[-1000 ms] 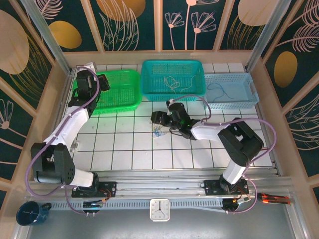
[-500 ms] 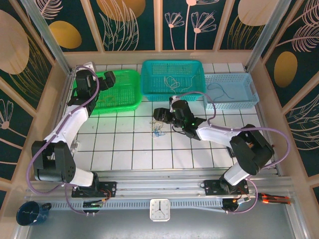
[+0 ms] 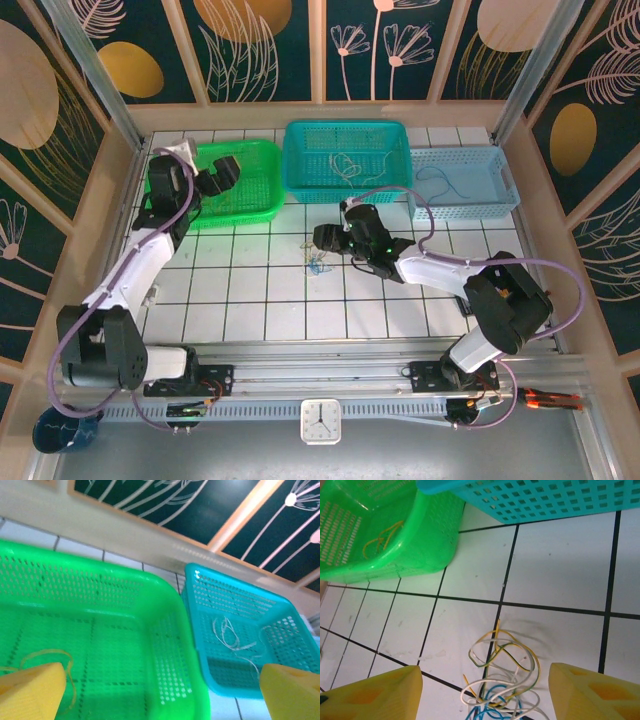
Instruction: Untangle the cables
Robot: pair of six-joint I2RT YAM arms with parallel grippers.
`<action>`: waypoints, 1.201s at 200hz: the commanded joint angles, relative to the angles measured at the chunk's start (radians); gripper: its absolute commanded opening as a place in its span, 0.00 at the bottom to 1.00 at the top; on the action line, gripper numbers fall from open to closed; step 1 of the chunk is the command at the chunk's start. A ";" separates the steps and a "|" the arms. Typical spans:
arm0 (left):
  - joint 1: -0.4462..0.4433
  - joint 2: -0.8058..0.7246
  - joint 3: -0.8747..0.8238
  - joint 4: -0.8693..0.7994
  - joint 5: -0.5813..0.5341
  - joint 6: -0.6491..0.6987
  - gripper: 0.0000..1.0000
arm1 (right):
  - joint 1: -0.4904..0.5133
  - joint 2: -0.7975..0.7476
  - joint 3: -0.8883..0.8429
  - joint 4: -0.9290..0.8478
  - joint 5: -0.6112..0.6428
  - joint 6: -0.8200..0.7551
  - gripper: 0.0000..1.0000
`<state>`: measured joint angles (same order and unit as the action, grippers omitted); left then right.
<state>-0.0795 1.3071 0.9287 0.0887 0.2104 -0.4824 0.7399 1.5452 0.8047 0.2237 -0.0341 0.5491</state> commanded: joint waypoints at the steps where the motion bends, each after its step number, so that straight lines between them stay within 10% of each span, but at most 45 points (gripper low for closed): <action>1: -0.018 -0.061 -0.082 0.063 0.072 -0.102 0.99 | -0.007 -0.018 -0.020 -0.027 -0.020 -0.034 0.66; 124: -0.448 -0.057 -0.349 0.254 -0.059 -0.339 0.99 | 0.031 -0.146 -0.153 -0.088 0.000 -0.068 0.61; 240: -0.486 0.078 -0.294 0.145 -0.144 -0.269 0.99 | 0.021 0.060 -0.012 0.015 -0.074 0.012 0.54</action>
<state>-0.5625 1.3815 0.6025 0.2573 0.0959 -0.7822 0.7658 1.5585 0.7437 0.1761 -0.0818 0.5156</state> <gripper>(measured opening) 0.988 0.538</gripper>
